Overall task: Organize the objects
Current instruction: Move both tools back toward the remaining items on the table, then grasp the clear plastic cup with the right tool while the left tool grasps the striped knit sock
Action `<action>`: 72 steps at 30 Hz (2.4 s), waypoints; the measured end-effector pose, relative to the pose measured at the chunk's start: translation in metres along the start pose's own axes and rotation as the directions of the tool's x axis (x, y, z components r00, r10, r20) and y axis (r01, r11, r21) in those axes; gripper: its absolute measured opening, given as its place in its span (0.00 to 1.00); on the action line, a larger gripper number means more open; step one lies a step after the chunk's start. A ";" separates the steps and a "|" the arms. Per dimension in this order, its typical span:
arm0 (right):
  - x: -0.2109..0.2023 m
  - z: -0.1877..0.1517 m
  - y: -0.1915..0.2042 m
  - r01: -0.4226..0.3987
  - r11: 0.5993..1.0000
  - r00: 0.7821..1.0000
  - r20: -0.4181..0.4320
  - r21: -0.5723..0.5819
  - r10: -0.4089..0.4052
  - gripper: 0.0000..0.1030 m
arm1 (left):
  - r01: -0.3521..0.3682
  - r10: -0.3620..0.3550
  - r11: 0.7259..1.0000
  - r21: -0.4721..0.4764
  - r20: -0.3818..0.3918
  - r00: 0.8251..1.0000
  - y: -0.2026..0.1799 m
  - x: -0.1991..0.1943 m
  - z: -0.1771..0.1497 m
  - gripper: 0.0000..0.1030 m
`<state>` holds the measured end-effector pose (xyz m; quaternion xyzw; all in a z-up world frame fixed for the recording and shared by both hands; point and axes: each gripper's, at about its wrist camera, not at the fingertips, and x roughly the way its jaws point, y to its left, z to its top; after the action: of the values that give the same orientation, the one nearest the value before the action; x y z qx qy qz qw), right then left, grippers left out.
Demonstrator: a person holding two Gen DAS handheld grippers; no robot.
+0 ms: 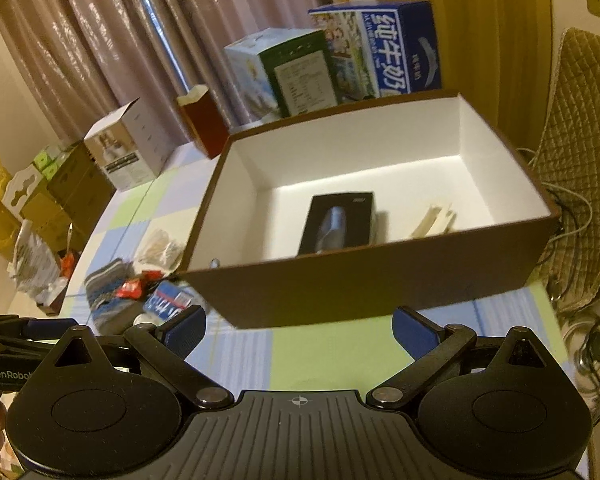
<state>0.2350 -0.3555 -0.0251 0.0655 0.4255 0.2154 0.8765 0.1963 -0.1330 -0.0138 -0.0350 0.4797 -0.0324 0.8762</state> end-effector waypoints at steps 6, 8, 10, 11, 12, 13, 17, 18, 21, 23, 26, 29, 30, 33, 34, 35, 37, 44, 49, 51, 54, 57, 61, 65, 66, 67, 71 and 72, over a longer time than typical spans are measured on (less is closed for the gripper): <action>0.007 -0.012 0.023 -0.018 1.000 0.999 -0.026 -0.012 0.018 0.94 | -0.013 0.012 1.000 -0.014 -0.018 1.000 0.022 -0.008 -0.016 0.85; 0.010 -0.015 0.031 -0.025 1.000 0.999 -0.033 -0.018 0.025 0.94 | -0.019 0.019 1.000 -0.019 -0.023 1.000 0.030 -0.010 -0.021 0.85; 0.013 -0.019 0.040 -0.032 0.999 0.999 -0.042 -0.024 0.031 0.94 | -0.026 0.026 0.999 -0.025 -0.027 0.999 0.038 -0.012 -0.025 0.85; 0.015 -0.020 0.045 -0.035 0.999 0.998 -0.047 -0.028 0.034 0.94 | -0.030 0.029 0.999 -0.028 -0.028 0.999 0.042 -0.013 -0.027 0.85; 0.017 -0.022 0.049 -0.039 0.999 0.998 -0.052 -0.032 0.037 0.94 | -0.033 0.032 0.999 -0.032 -0.030 0.999 0.046 -0.015 -0.029 0.85; 0.019 -0.024 0.053 -0.042 0.999 0.998 -0.057 -0.035 0.040 0.94 | -0.037 0.036 0.999 -0.036 -0.033 0.999 0.051 -0.016 -0.032 0.85; 0.030 -0.031 0.069 -0.054 0.997 0.995 -0.082 -0.049 0.050 0.94 | -0.056 0.054 0.997 -0.057 -0.048 0.997 0.069 -0.018 -0.041 0.85; 0.033 -0.033 0.073 -0.057 0.997 0.995 -0.088 -0.051 0.052 0.94 | -0.062 0.059 0.996 -0.062 -0.052 0.997 0.073 -0.018 -0.043 0.85; 0.042 -0.039 0.086 -0.066 0.996 0.992 -0.108 -0.061 0.059 0.94 | -0.082 0.077 0.993 -0.079 -0.066 0.995 0.087 -0.018 -0.049 0.85; 0.048 -0.043 0.094 -0.071 0.995 0.991 -0.121 -0.065 0.063 0.94 | -0.093 0.087 0.992 -0.089 -0.075 0.993 0.095 -0.017 -0.053 0.85; 0.057 -0.047 0.105 -0.078 0.994 0.988 -0.140 -0.072 0.068 0.94 | -0.108 0.100 0.990 -0.093 -0.079 0.992 0.107 -0.018 -0.057 0.85; 0.068 -0.051 0.118 -0.086 0.993 0.985 -0.157 -0.080 0.073 0.94 | -0.118 0.109 0.988 -0.101 -0.086 0.990 0.118 -0.018 -0.060 0.85; 0.071 -0.053 0.122 -0.088 0.993 0.984 -0.161 -0.082 0.074 0.94 | -0.121 0.112 0.987 -0.104 -0.088 0.990 0.122 -0.017 -0.061 0.85; 0.082 -0.056 0.134 -0.092 0.992 0.982 -0.174 -0.084 0.076 0.94 | -0.131 0.120 0.985 -0.114 -0.102 0.988 0.132 -0.012 -0.064 0.85; 0.085 -0.057 0.138 -0.093 0.992 0.981 -0.179 -0.083 0.077 0.94 | -0.133 0.121 0.984 -0.118 -0.106 0.987 0.136 -0.010 -0.066 0.85; 0.089 -0.059 0.142 -0.092 0.992 0.980 -0.182 -0.084 0.076 0.94 | -0.135 0.122 0.983 -0.120 -0.110 0.986 0.140 -0.009 -0.067 0.85; 0.095 -0.061 0.149 -0.091 0.992 0.979 -0.189 -0.085 0.074 0.94 | -0.138 0.124 0.983 -0.123 -0.118 0.985 0.146 -0.006 -0.069 0.85; 0.118 -0.068 0.166 -0.079 0.996 0.975 -0.212 -0.051 0.067 0.94 | -0.143 0.126 0.983 -0.119 -0.139 0.982 0.168 0.004 -0.073 0.85; 0.133 -0.071 0.177 -0.059 0.998 0.975 -0.218 -0.034 0.051 0.94 | -0.145 0.128 0.983 -0.111 -0.151 0.980 0.181 0.012 -0.073 0.85; 0.140 -0.072 0.181 -0.050 0.998 0.975 -0.220 -0.030 0.042 0.94 | -0.145 0.128 0.983 -0.109 -0.154 0.980 0.187 0.016 -0.072 0.85; 0.151 -0.073 0.185 -0.032 0.999 0.974 -0.224 -0.022 0.026 0.94 | -0.142 0.124 0.984 -0.107 -0.157 0.980 0.194 0.021 -0.071 0.85; 0.162 -0.074 0.190 -0.012 1.000 0.973 -0.231 -0.013 0.009 0.94 | -0.141 0.123 0.984 -0.105 -0.161 0.979 0.202 0.026 -0.069 0.85; 0.176 -0.075 0.196 0.004 1.000 0.970 -0.245 -0.011 -0.007 0.89 | -0.142 0.123 0.984 -0.105 -0.171 0.978 0.211 0.032 -0.068 0.85; 0.189 -0.076 0.201 0.023 1.000 0.967 -0.254 -0.001 -0.023 0.82 | -0.143 0.122 0.984 -0.109 -0.178 0.976 0.218 0.036 -0.067 0.85; 0.192 -0.076 0.202 0.029 1.000 0.966 -0.256 0.002 -0.028 0.80 | -0.143 0.122 0.984 -0.110 -0.179 0.976 0.219 0.037 -0.067 0.85; 0.196 -0.076 0.203 0.033 0.999 0.966 -0.256 0.004 -0.031 0.78 | -0.143 0.122 0.984 -0.110 -0.179 0.976 0.221 0.038 -0.066 0.85; 0.204 -0.076 0.205 0.058 0.998 0.968 -0.245 -0.018 -0.060 0.70 | -0.142 0.119 0.983 -0.118 -0.183 0.976 0.225 0.041 -0.065 0.85; 0.204 -0.076 0.206 0.061 0.998 0.968 -0.243 -0.034 -0.067 0.69 | -0.137 0.114 0.983 -0.120 -0.179 0.977 0.225 0.041 -0.064 0.85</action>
<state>0.2206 -0.0870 -0.1581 0.0133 0.5291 0.1990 0.8248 0.1695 0.0857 -0.1037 -0.0591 0.5555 0.0519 0.8278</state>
